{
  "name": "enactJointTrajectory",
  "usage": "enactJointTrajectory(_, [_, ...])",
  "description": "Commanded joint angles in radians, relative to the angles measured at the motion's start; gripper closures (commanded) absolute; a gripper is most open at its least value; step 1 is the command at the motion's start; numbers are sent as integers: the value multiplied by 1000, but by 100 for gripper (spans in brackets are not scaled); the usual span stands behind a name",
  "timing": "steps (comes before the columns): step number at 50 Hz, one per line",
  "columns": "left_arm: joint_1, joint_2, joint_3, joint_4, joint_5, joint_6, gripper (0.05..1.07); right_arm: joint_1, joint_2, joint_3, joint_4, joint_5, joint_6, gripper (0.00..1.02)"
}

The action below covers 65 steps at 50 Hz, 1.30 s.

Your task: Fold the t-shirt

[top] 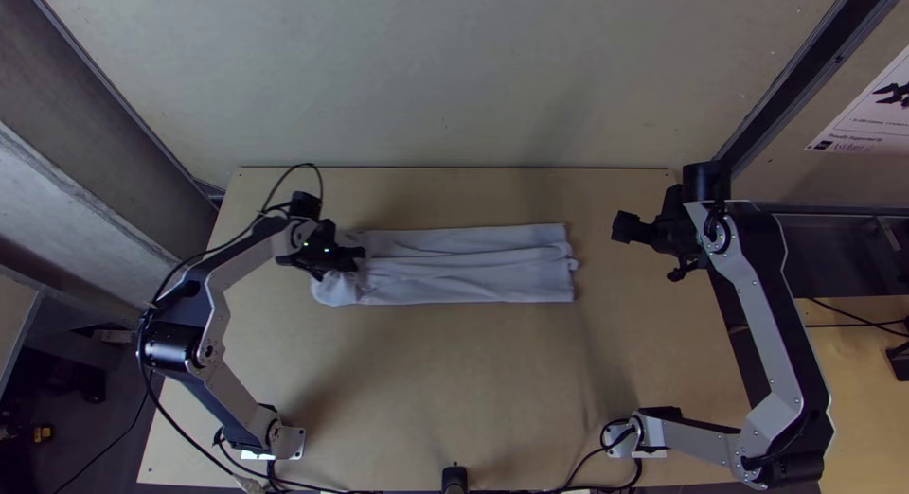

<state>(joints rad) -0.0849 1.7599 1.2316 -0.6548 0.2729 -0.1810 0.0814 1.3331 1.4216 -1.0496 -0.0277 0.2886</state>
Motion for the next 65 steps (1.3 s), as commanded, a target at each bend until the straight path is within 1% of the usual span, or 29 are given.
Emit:
enactJointTrajectory(1, [85, -36, 9, -62, -67, 98, 105, 6, -25, -33, 25, -6, 26, 3])
enactJointTrajectory(9, [208, -50, 55, -98, -153, 255, 104, -5, -29, -55, 46, -6, 26, 3])
enactJointTrajectory(23, [415, -28, 158, -117, -238, 489, 104, -46, -34, -70, 60, -5, 20, 3])
enactJointTrajectory(26, [441, -27, 186, -118, -261, 528, 104, -49, -34, -72, 63, -5, 18, 3])
enactJointTrajectory(30, [451, -34, 213, -118, -328, 586, 105, -54, -34, -76, 71, -5, 18, 3])
enactJointTrajectory(33, [451, -53, 235, -128, -347, 609, 104, -54, -35, -81, 76, -5, 18, 3])
enactJointTrajectory(38, [424, -96, 244, -143, -414, 644, 104, -52, -35, -89, 83, -5, 24, 3])
enactJointTrajectory(44, [347, -158, 247, -197, -514, 652, 104, -48, -34, -93, 99, -6, 26, 3])
enactJointTrajectory(50, [267, -229, 241, -206, -543, 646, 105, -48, -34, -96, 100, -6, 26, 3])
enactJointTrajectory(58, [154, -251, 249, -250, -661, 620, 104, -51, -37, -108, 100, -5, 24, 3])
enactJointTrajectory(65, [63, -247, 278, -309, -695, 569, 105, -68, -41, -118, 100, -5, 24, 3])
